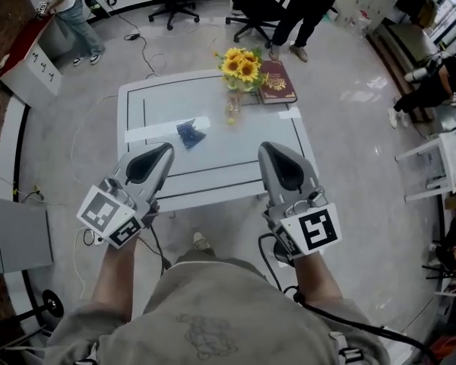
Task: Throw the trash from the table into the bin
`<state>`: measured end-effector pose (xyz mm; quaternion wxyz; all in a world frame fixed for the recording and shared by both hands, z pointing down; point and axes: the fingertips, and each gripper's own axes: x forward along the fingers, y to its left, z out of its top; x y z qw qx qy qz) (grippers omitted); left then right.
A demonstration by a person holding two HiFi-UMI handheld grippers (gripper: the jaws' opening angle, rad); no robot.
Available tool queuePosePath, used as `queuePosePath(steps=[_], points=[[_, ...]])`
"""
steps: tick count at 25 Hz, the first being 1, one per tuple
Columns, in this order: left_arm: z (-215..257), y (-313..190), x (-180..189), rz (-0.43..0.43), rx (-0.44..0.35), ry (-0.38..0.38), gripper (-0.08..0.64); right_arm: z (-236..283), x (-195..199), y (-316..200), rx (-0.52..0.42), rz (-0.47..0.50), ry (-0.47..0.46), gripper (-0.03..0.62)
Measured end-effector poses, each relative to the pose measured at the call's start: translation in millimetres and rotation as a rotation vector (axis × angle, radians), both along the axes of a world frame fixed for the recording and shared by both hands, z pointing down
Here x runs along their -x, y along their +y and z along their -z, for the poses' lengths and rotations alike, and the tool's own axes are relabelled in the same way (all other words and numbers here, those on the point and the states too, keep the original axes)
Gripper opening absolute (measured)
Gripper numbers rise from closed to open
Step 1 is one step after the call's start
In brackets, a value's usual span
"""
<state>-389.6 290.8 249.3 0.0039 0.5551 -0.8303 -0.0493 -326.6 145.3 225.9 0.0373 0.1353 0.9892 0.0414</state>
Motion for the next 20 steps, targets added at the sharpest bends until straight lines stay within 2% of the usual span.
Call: queuePosePath(steps=[7,15,20], points=[[10.9,49.5,31.5,0.057,-0.025,-0.023,-0.002,11.1,45.5,30.5,-0.015,0.019,-0.011,0.001],[2.4,83.8,35.5,0.135,-0.038,0.005,-0.002,5.7,60.2,56.2,-0.027,0.091,0.005,0.001],[-9.5,84.8,24.6,0.115,-0.028,0.016,-0.002,-4.2,63.1,64.9,0.007,0.141,0.014,0.002]])
